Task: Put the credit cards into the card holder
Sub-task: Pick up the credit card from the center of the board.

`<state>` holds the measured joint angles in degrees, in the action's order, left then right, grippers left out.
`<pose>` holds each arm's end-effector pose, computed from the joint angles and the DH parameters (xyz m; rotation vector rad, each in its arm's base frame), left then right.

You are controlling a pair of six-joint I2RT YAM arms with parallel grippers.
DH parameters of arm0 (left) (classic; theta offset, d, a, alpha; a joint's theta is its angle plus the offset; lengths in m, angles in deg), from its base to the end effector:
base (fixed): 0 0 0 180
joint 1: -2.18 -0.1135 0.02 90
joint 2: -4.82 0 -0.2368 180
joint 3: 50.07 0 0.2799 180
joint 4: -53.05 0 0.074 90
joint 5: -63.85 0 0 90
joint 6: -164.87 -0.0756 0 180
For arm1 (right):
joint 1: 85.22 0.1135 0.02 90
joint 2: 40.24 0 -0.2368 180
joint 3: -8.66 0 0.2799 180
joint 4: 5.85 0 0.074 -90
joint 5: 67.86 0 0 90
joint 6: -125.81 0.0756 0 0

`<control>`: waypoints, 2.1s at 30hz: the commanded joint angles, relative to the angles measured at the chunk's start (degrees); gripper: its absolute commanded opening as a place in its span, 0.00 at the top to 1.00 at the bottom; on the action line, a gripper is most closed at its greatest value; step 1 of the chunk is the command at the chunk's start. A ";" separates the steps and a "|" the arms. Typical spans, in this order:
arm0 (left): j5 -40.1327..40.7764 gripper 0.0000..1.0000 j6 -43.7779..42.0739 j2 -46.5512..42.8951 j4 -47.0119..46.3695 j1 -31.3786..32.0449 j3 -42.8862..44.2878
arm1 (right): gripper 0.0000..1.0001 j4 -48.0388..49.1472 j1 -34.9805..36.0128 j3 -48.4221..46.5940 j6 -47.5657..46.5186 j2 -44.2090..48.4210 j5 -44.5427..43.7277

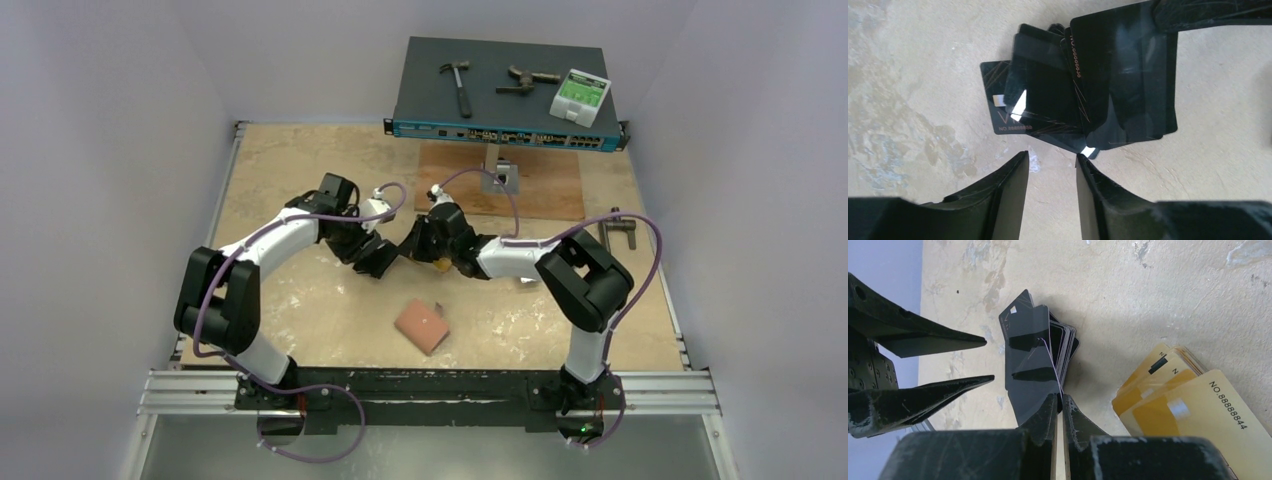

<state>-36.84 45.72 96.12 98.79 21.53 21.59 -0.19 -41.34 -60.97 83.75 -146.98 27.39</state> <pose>0.3263 -0.1295 0.1214 1.1555 2.4314 -0.2007 0.3115 0.3091 0.0935 0.0224 2.3009 0.9996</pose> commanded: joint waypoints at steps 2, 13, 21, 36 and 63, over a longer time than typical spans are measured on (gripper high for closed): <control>-7.94 0.56 3.73 -1.08 6.00 -1.51 6.11 | 1.00 8.17 0.09 3.55 -2.32 3.05 2.85; -23.42 0.48 6.97 -4.80 11.55 -5.08 8.06 | 1.00 27.60 0.13 4.71 -3.30 4.44 18.63; -25.93 0.45 6.88 -5.59 10.50 -8.58 6.30 | 1.00 27.16 0.14 4.39 -3.65 5.69 19.91; -34.80 0.91 6.02 -4.75 13.08 -10.83 7.03 | 0.96 25.72 -0.18 2.19 -2.16 2.34 21.36; -36.58 1.00 2.12 -3.48 16.46 -12.84 9.71 | 0.61 17.30 -1.19 1.50 -9.21 5.04 20.91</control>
<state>-66.88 49.57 92.58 113.30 9.29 28.70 16.40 -42.48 -59.12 77.00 -146.63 46.87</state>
